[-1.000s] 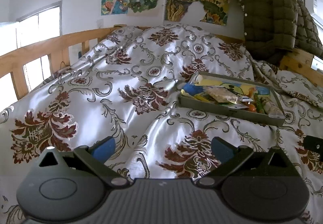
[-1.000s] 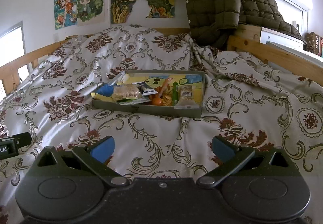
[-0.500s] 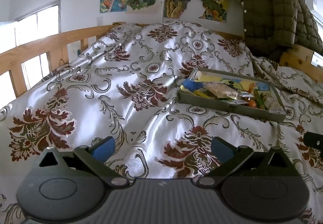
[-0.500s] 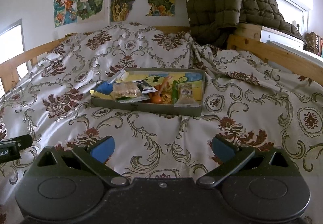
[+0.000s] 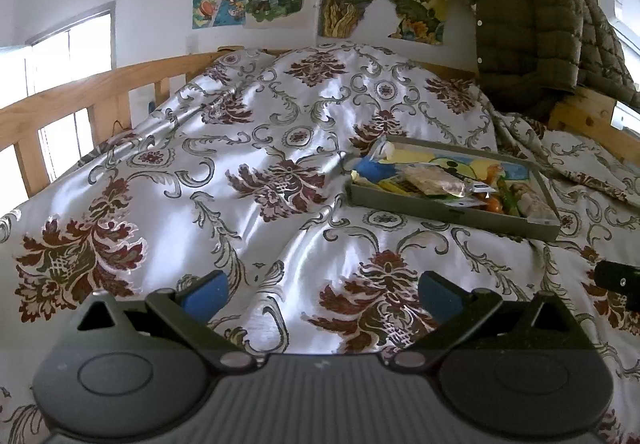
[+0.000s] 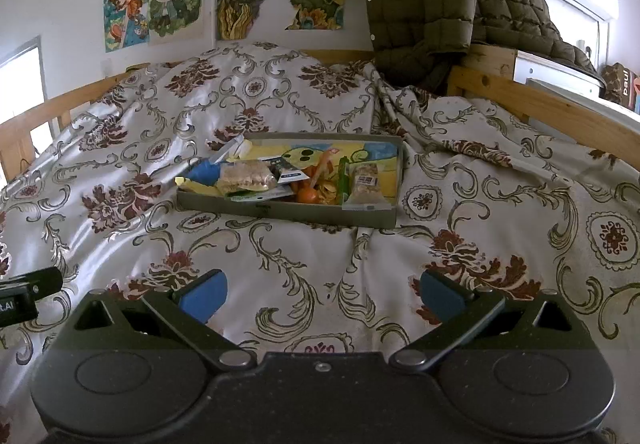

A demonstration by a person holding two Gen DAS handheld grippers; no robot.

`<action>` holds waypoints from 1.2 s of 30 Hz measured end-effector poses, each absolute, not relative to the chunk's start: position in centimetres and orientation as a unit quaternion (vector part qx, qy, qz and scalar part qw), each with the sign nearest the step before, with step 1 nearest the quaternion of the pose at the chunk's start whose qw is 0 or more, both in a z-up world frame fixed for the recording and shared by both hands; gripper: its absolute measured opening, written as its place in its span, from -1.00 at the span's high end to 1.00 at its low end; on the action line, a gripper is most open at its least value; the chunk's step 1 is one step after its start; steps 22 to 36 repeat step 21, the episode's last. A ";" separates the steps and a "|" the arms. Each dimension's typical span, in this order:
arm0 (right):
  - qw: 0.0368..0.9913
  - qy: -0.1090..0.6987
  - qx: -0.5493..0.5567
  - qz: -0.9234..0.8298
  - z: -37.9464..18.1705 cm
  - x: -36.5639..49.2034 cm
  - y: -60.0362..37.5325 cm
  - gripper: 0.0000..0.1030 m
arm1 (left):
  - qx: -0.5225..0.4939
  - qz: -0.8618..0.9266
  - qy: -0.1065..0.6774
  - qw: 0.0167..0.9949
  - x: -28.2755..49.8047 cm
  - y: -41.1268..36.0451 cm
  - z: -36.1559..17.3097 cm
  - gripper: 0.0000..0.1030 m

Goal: Organize snacks

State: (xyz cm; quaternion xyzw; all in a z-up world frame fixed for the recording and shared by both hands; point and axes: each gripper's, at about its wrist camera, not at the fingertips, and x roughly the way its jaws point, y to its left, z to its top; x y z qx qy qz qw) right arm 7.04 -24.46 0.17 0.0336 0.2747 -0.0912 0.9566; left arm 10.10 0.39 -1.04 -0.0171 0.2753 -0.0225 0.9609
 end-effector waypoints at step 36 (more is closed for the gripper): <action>0.956 0.279 0.029 -0.090 -0.3 7.0 -24.4 -0.99 | 0.004 -0.009 0.287 0.958 10.4 0.2 -1.1 -1.00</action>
